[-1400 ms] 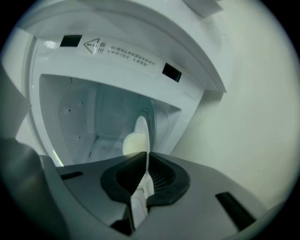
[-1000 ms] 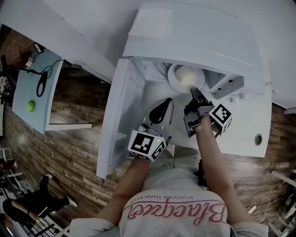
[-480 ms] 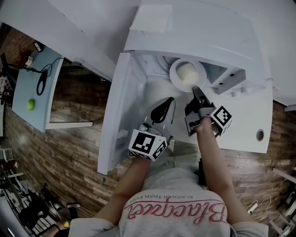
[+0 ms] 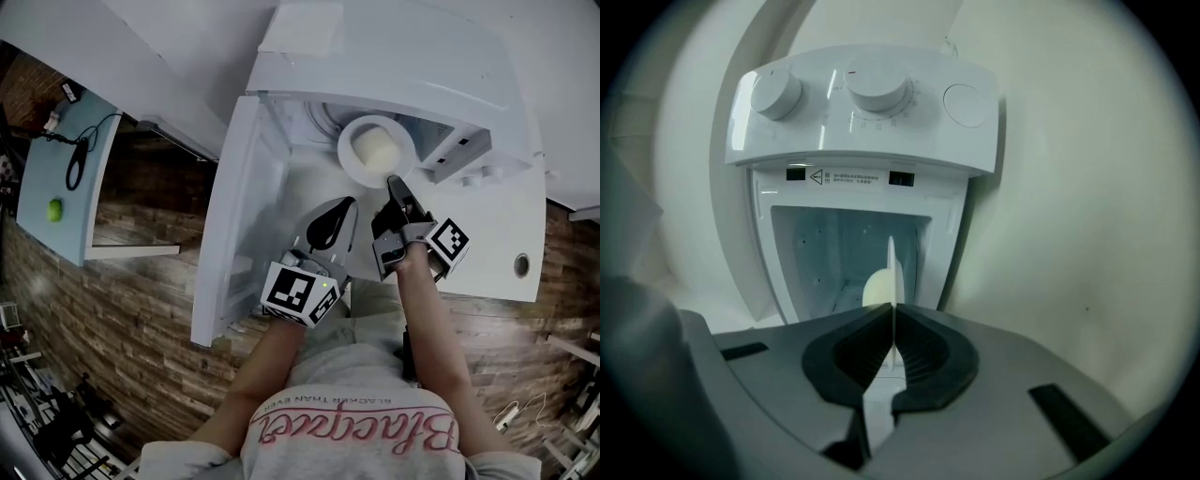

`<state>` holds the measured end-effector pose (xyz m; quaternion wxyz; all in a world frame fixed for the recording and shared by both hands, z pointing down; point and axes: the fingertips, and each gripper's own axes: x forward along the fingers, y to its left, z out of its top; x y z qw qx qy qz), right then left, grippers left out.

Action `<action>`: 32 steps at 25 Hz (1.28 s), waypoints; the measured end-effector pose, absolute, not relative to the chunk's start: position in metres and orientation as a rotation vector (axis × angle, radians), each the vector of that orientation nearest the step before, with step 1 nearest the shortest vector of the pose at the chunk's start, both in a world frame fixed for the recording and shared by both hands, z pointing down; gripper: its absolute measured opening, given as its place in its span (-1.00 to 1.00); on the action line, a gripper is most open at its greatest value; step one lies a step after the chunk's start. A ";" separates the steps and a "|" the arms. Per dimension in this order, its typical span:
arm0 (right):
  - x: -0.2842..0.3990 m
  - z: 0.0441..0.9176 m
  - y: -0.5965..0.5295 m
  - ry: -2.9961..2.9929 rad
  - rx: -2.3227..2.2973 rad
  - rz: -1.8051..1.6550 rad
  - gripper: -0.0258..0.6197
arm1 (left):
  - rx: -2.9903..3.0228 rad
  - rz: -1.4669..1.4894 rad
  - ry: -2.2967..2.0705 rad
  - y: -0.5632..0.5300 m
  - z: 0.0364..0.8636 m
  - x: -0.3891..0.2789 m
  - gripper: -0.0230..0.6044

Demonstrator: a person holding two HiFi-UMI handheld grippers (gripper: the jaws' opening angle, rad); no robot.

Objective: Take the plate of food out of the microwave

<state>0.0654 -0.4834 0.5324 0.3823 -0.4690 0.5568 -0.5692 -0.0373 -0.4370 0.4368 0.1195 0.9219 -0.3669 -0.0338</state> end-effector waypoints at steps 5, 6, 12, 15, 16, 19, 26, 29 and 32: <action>0.066 0.528 -0.473 1.435 -1.164 -1.445 -0.86 | 2.682 -0.111 -1.063 -0.430 0.441 -0.034 -0.91; 0.066 0.527 -0.471 1.438 -1.159 -1.445 -0.86 | 2.679 -0.112 -1.062 -0.428 0.441 -0.033 -0.91; 0.067 0.526 -0.459 1.461 -1.156 -1.452 -0.86 | 2.658 -0.124 -1.070 -0.422 0.444 -0.031 -0.91; 0.066 0.524 -0.456 1.478 -1.146 -1.454 -0.86 | 2.647 -0.128 -1.080 -0.422 0.446 -0.032 -0.91; 0.065 0.523 -0.455 1.482 -1.139 -1.453 -0.86 | 2.644 -0.129 -1.082 -0.422 0.446 -0.032 -0.91; 0.063 0.519 -0.451 1.489 -1.119 -1.451 -0.86 | 2.634 -0.135 -1.090 -0.420 0.446 -0.034 -0.91; 0.062 0.512 -0.445 1.499 -1.081 -1.452 -0.86 | 2.617 -0.144 -1.123 -0.418 0.446 -0.037 -0.91; 0.062 0.511 -0.442 1.507 -1.063 -1.458 -0.86 | 2.609 -0.145 -1.139 -0.417 0.446 -0.039 -0.91; 0.063 0.505 -0.429 1.527 -1.044 -1.457 -0.86 | 2.608 -0.149 -1.155 -0.405 0.443 -0.038 -0.91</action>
